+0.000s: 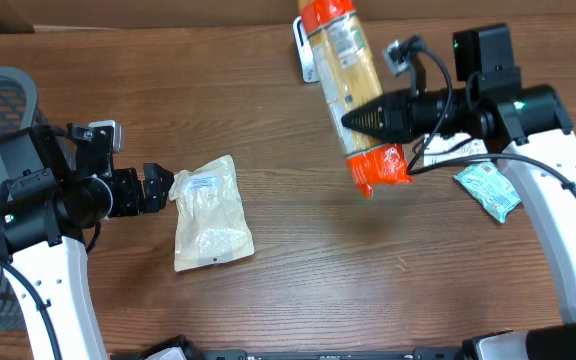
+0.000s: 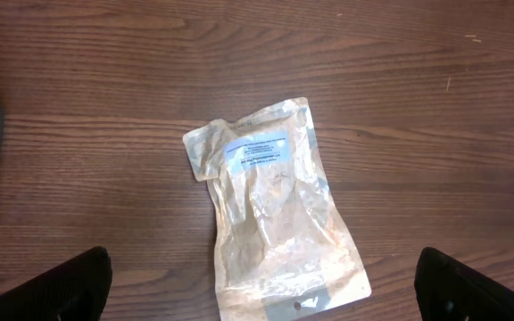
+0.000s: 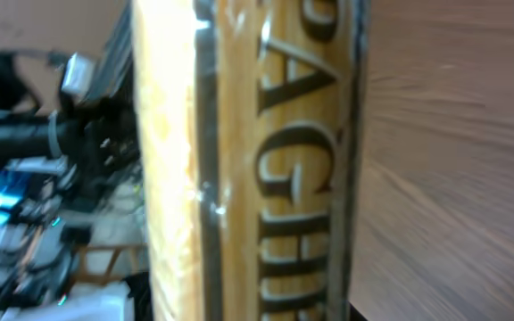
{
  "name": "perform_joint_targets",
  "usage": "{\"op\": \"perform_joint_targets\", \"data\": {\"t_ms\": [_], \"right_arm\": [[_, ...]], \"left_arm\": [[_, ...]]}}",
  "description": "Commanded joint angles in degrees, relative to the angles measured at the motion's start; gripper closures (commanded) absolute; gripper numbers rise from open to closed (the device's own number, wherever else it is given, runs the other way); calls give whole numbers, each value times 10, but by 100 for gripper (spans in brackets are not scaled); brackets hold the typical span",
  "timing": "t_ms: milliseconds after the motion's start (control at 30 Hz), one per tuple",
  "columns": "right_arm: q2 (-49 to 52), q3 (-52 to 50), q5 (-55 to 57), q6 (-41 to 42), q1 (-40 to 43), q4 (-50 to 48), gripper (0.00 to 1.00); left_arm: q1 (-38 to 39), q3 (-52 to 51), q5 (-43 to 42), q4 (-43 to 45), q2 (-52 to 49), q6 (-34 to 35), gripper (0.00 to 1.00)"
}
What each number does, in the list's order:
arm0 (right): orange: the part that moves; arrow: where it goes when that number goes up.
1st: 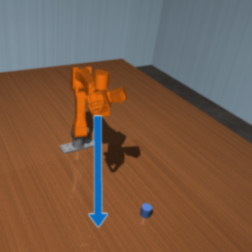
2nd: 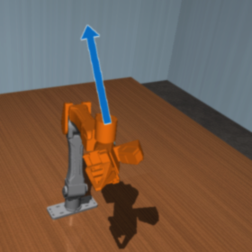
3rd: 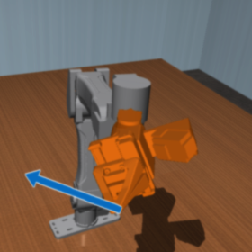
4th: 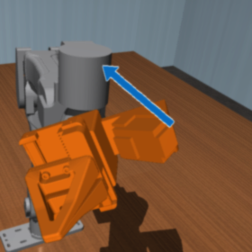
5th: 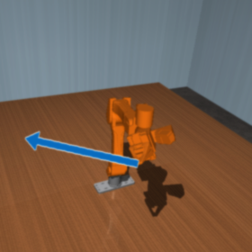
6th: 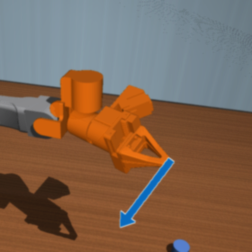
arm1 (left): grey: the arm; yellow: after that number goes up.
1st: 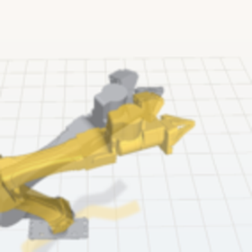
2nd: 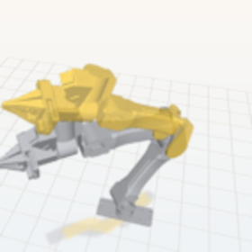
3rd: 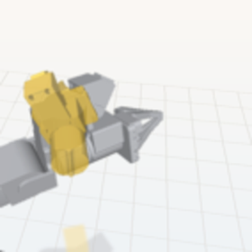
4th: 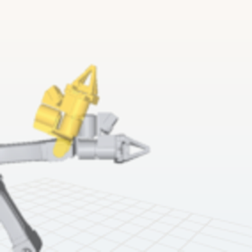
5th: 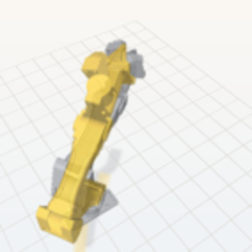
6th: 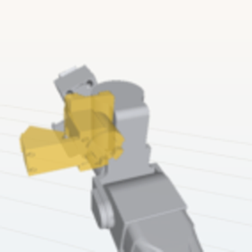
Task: Scan the item barcode
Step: 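Hold the spaghetti package's barcode up to the white scanner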
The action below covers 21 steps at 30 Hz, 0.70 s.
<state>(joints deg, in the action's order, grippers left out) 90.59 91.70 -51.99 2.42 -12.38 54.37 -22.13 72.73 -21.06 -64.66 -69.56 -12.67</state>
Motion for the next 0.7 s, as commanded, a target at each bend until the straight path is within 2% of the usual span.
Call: {"op": "perform_joint_targets", "data": {"t_ms": [0,167,333,433,667], "right_arm": [[1,106,118,23,-13,-2,97],[59,175,421,8,-77,0,97],[158,175,779,-15,-144,-84,96],[215,175,889,-61,-155,-158,96],[327,175,1034,-198,-157,-317,96]], "left_arm": [[2,2,-8,2,-1,-15,0],[2,2,-8,2,-1,-15,0],[2,2,-8,2,-1,-15,1],[2,2,-8,2,-1,-15,1],[2,2,-8,2,-1,-15,0]]}}
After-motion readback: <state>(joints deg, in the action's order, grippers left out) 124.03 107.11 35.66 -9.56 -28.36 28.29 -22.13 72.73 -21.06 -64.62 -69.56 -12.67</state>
